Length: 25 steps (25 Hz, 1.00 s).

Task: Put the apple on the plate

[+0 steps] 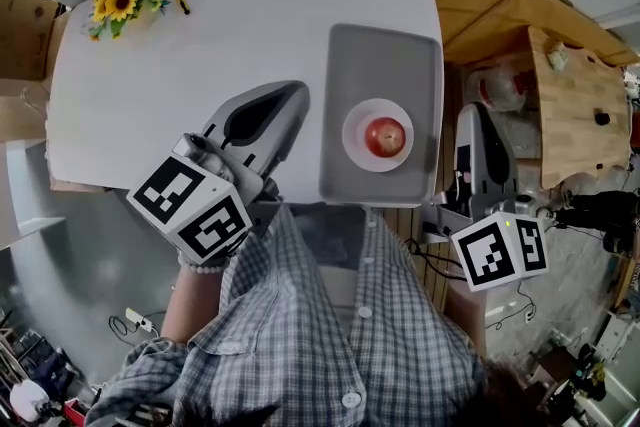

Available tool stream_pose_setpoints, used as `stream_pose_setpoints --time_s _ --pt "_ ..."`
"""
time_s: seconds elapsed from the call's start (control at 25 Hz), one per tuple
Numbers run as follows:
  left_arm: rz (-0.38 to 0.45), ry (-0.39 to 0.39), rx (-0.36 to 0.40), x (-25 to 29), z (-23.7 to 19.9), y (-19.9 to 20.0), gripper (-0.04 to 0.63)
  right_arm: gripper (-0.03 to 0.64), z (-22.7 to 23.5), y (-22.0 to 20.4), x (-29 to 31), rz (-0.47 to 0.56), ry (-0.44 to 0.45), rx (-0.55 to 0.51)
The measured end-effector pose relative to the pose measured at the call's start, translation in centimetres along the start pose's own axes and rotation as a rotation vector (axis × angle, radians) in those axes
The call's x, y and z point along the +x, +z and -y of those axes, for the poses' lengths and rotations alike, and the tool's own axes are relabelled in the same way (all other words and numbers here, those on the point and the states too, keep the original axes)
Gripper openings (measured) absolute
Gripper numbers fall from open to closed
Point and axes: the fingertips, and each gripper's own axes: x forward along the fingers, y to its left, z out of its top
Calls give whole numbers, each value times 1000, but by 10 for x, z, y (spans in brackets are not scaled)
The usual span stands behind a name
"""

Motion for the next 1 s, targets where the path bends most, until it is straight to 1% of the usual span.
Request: stream_pose_setpoints --time_s 0.4,1.0 --pt "-24 -20 17 6 7 -4 9 29 5 -7 -2 -16 -6 18" --pt "-42 -9 18 4 6 -10 9 29 2 -17 0 -52 6 18"
